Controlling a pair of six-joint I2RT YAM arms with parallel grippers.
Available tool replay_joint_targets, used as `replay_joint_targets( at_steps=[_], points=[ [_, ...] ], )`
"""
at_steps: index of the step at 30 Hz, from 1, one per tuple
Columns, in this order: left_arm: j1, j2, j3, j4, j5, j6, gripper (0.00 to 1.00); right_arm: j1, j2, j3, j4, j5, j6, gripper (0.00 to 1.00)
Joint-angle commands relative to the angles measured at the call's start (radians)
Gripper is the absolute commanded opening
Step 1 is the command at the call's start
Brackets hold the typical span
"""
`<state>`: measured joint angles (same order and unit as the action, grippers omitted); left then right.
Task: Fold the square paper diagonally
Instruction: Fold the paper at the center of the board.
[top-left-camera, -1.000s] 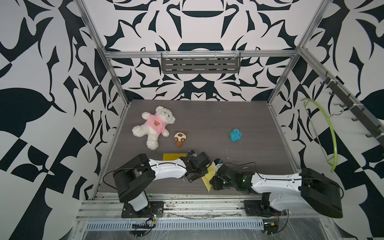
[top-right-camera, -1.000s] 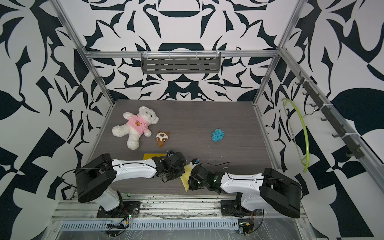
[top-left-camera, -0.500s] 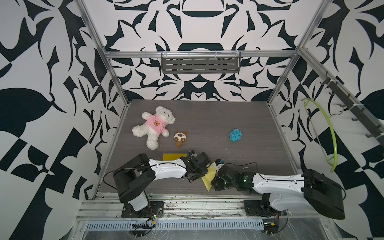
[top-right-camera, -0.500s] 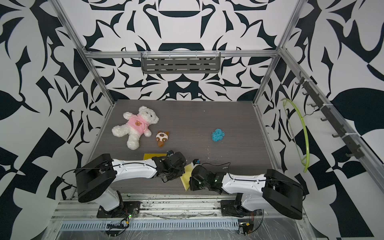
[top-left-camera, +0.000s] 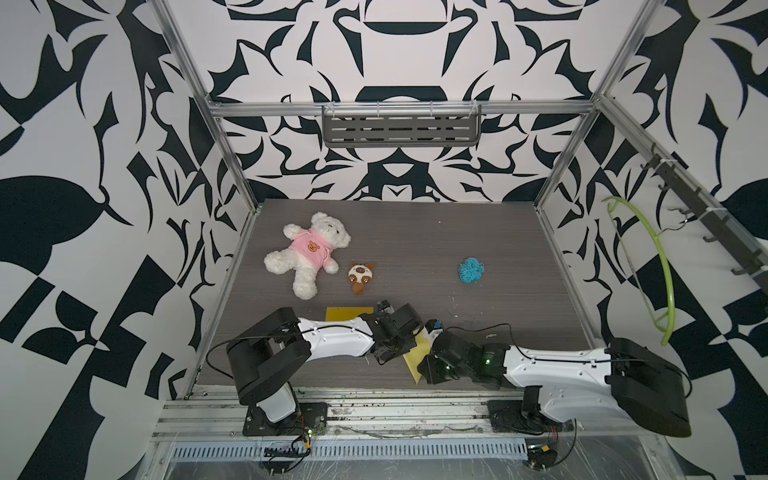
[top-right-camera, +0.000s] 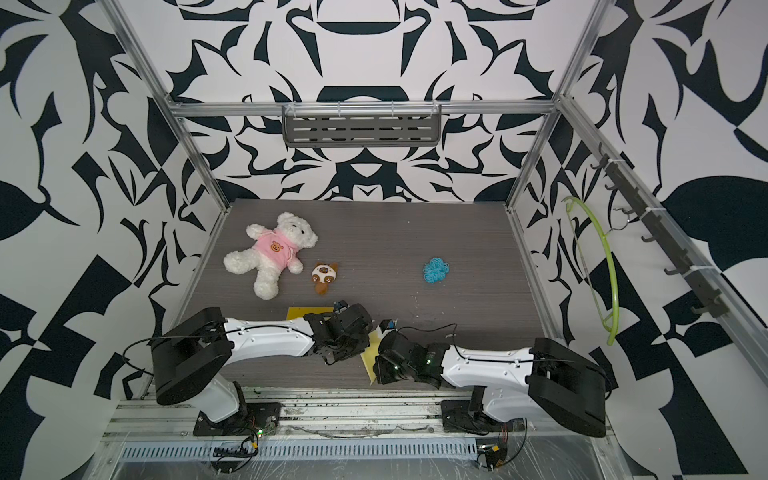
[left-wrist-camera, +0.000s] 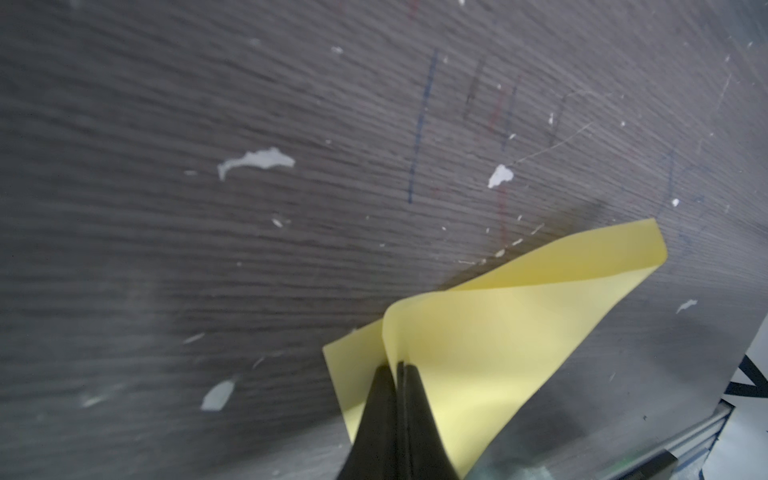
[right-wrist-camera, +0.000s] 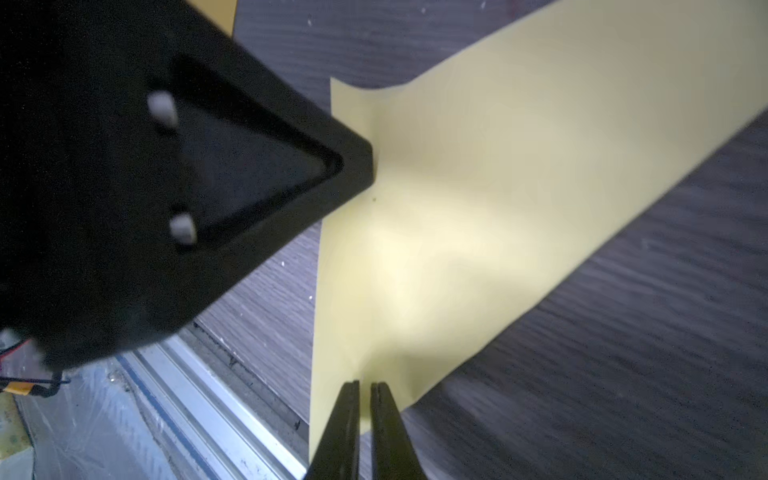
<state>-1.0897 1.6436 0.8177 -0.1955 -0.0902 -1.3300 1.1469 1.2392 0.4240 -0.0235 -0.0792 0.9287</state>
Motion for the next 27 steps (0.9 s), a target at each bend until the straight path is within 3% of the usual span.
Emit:
replay_joint_targets(
  at_steps=[1, 12, 21, 27],
  points=[
    [-0.013, 0.048, -0.022, -0.113, 0.018, 0.012, 0.00, 0.029, 0.004, 0.018, 0.001, -0.008, 0.001, 0.13],
    [-0.018, 0.040, -0.019, -0.123, 0.010, 0.014, 0.00, 0.037, 0.094, -0.004, -0.017, 0.003, 0.006, 0.12],
    [-0.021, 0.041, -0.021, -0.121, 0.005, 0.014, 0.00, 0.037, -0.095, 0.004, -0.061, 0.052, -0.011, 0.15],
    [-0.020, 0.038, -0.023, -0.121, 0.007, 0.015, 0.00, 0.037, -0.061, 0.033, 0.009, 0.012, -0.017, 0.15]
  ],
)
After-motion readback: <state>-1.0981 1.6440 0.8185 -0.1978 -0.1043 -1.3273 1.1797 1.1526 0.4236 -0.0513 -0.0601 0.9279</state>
